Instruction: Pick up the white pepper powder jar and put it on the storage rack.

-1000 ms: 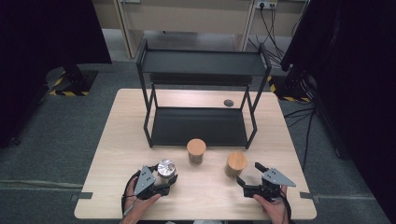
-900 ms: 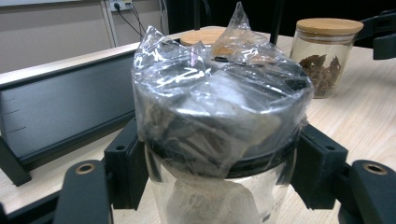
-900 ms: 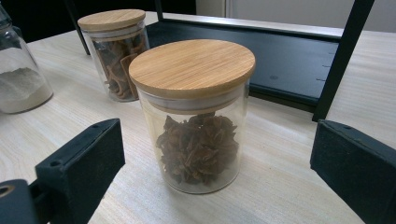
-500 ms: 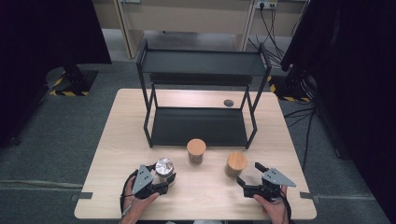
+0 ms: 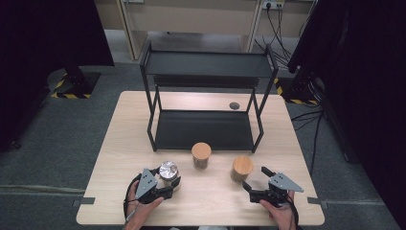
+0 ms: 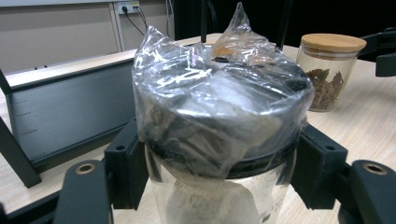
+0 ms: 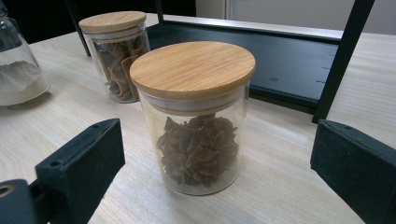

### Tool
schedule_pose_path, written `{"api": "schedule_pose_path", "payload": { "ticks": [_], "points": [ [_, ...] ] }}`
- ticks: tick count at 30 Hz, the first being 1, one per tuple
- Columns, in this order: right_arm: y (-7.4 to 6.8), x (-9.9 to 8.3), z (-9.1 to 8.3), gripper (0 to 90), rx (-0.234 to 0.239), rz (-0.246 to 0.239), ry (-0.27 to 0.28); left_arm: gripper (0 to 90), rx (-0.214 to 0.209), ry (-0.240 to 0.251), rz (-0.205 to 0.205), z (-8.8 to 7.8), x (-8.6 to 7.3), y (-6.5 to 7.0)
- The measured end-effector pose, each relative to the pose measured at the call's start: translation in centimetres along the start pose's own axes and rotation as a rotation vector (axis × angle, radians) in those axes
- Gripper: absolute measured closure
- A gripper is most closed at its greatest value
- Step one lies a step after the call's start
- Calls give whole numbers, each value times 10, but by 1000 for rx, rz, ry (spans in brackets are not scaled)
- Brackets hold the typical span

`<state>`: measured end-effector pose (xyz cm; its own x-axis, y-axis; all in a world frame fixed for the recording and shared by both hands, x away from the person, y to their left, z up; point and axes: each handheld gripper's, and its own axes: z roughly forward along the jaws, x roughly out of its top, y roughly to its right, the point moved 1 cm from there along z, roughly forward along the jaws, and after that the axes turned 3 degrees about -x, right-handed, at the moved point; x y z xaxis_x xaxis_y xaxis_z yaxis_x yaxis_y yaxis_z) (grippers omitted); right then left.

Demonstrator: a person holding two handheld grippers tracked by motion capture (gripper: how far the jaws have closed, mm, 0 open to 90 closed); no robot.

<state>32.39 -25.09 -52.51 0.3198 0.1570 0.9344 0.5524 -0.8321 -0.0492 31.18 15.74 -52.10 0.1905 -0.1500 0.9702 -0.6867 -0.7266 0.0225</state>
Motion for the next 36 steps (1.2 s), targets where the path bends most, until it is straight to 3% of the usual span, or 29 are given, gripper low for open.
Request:
{"api": "schedule_pose_path", "payload": {
  "ticks": [13, 17, 36],
  "points": [
    [0, 0, 0, 30, -2, 2, 7, 311, 4, 6, -32, 2, 2, -2],
    [0, 0, 0, 30, -2, -1, 8, 311, 6, 7, -23, 3, 3, -2],
    [0, 0, 0, 29, -2, 1, 13, 311, 61, 11, -34, 9, 17, -14]
  ]
}}
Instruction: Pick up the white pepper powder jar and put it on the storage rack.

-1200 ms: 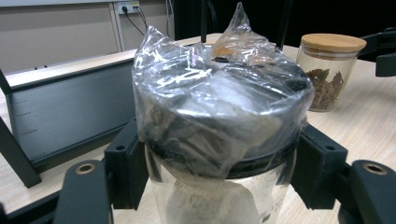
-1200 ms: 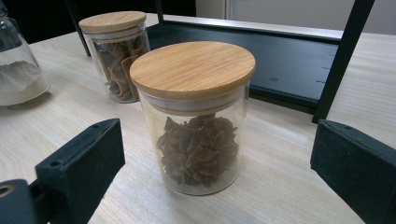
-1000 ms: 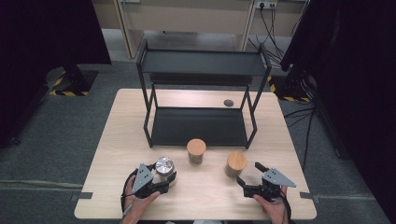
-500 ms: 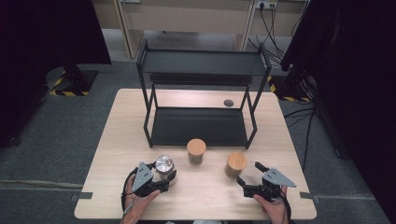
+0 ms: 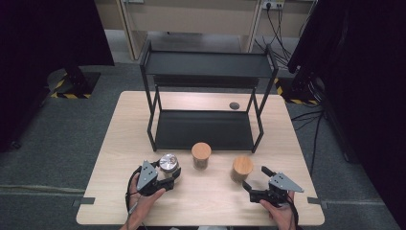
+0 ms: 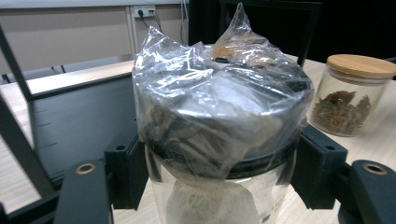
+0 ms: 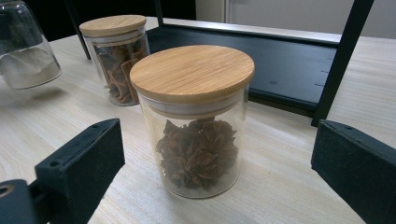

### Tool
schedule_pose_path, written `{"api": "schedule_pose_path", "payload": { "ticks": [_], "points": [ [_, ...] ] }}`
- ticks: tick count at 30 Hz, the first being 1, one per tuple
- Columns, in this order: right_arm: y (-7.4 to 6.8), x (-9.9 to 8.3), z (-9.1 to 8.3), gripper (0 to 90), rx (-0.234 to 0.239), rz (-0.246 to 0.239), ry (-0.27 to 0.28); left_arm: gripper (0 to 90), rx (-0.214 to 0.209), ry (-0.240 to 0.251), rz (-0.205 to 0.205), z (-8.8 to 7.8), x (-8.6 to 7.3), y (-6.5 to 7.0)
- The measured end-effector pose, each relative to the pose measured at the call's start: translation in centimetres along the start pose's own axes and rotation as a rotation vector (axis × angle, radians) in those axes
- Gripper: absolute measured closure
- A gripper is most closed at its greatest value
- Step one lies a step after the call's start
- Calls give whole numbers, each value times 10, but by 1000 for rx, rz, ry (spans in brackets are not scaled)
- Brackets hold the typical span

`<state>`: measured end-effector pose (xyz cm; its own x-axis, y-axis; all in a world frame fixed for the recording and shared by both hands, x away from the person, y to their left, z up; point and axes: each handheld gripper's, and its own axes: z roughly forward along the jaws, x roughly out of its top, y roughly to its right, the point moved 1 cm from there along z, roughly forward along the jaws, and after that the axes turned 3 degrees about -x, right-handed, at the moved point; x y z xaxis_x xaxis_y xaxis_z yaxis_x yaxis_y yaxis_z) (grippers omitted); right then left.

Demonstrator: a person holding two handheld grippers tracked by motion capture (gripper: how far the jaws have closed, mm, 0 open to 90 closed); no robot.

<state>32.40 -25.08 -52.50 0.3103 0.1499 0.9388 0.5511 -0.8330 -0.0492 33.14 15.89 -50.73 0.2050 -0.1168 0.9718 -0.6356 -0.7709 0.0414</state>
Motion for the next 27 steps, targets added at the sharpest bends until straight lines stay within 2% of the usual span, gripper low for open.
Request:
{"api": "schedule_pose_path", "payload": {
  "ticks": [2, 10, 27],
  "points": [
    [0, 0, 0, 29, 0, 1, 1, 311, 11, -2, -13, 1, 2, -5],
    [0, 0, 0, 28, 1, 0, 2, 311, 14, -10, -13, 12, 8, -10],
    [0, 0, 0, 28, 2, -2, 3, 311, 40, -6, -22, 21, 14, -20]
  ]
}}
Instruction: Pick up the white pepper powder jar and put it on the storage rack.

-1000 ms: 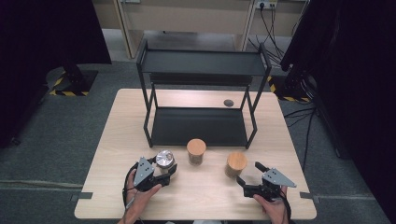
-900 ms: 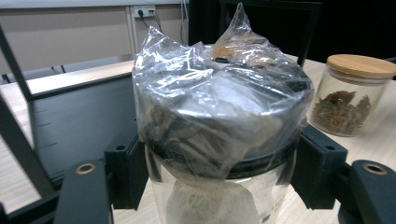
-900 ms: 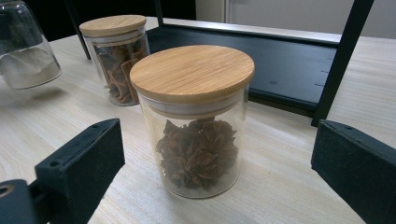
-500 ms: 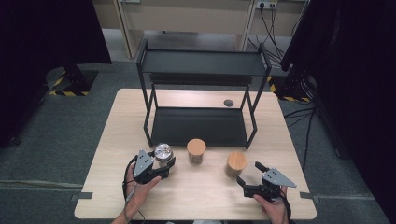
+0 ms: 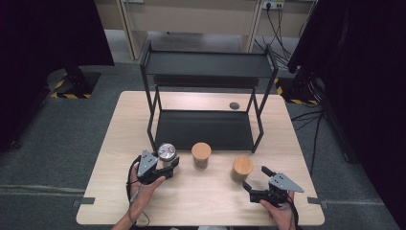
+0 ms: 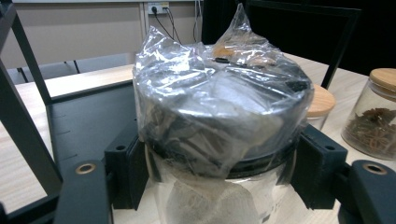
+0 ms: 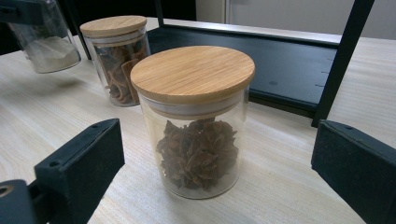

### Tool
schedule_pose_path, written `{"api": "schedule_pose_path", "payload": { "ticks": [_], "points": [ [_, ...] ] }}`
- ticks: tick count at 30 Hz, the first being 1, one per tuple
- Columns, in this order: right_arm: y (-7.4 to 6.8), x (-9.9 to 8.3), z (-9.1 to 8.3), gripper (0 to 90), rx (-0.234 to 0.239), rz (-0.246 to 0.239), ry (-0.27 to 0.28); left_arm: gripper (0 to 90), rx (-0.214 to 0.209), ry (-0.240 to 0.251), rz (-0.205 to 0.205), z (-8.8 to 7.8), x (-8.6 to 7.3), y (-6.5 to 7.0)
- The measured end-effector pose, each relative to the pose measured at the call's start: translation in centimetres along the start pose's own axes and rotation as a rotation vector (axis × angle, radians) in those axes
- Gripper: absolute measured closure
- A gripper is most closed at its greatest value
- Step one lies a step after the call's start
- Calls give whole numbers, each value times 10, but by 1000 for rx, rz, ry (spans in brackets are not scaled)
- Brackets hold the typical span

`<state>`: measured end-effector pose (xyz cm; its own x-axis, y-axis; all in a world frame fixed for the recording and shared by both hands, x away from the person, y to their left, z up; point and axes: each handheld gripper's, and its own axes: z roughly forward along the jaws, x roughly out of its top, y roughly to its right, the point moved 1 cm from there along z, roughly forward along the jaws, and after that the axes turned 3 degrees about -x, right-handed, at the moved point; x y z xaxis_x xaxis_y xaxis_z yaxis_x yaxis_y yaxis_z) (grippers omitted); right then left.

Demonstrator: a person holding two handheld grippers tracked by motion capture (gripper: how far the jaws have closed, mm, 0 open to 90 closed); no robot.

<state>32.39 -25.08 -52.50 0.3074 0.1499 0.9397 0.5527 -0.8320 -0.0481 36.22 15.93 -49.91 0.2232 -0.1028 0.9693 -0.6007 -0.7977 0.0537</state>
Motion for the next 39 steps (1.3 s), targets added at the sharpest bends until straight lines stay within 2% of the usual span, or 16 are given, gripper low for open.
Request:
{"api": "schedule_pose_path", "payload": {
  "ticks": [16, 22, 25, 39],
  "points": [
    [0, 0, 0, 28, 0, -2, 0, 311, 9, 1, 1, 12, 12, -4],
    [0, 0, 0, 28, 0, -1, 0, 311, 21, -3, 8, 16, 14, -6],
    [0, 0, 0, 28, 0, 1, 0, 311, 31, -8, 25, 18, 14, -6],
    [0, 0, 0, 28, 1, 1, 1, 311, 40, -3, 18, 25, 19, -10]
  ]
}}
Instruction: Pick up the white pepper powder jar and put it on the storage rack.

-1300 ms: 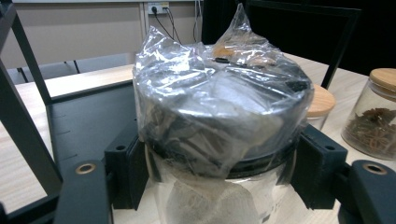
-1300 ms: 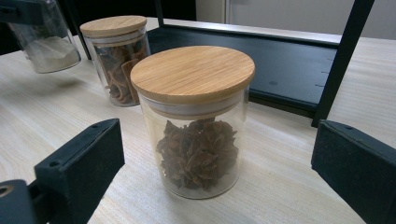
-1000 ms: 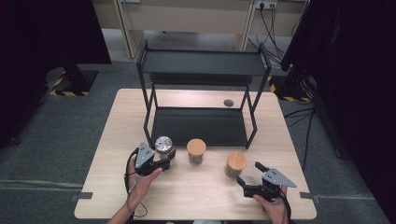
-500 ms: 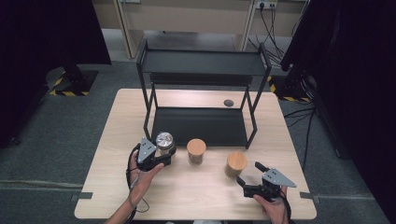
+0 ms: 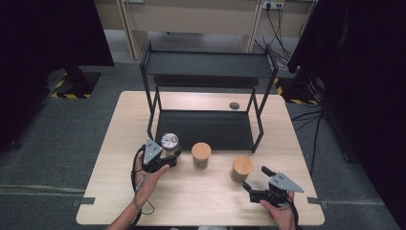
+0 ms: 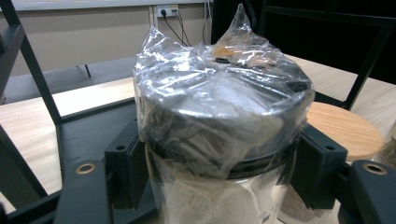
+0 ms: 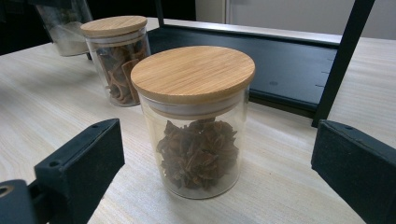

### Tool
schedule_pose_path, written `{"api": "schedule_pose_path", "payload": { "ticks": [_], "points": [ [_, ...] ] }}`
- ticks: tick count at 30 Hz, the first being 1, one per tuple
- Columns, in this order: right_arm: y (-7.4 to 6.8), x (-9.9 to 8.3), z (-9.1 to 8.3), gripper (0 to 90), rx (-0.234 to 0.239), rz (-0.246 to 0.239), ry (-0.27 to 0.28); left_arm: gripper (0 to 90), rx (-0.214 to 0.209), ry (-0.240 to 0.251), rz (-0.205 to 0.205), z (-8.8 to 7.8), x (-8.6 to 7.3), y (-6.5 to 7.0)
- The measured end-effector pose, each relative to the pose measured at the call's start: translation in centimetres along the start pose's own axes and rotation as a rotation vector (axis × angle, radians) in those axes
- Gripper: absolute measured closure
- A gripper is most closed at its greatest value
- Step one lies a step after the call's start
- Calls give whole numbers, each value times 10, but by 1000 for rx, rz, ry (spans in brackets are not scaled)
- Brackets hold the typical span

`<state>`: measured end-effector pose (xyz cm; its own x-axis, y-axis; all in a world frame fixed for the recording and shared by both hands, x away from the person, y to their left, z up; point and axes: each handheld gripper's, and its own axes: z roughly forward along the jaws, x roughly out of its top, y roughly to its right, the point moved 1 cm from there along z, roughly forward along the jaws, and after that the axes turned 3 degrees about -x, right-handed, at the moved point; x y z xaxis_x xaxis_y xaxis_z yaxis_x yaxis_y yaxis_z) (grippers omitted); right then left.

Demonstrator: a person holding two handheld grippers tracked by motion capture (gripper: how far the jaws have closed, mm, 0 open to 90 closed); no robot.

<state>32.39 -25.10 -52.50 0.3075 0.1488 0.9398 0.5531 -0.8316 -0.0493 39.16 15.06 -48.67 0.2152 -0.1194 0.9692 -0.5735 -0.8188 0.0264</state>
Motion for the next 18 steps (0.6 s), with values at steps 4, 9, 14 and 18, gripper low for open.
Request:
{"api": "schedule_pose_path", "payload": {
  "ticks": [4, 9, 14, 18],
  "points": [
    [0, 0, 0, 28, 0, 0, 0, 311, 4, 2, -3, 2, 1, -2],
    [0, 0, 0, 28, 0, 0, 0, 311, 8, 4, -5, 4, 2, -3],
    [0, 0, 0, 28, 0, 0, 0, 311, 10, 7, -5, 7, 4, -4],
    [0, 0, 0, 28, 1, -2, 0, 311, 14, 11, -6, 9, 6, -6]
  ]
}}
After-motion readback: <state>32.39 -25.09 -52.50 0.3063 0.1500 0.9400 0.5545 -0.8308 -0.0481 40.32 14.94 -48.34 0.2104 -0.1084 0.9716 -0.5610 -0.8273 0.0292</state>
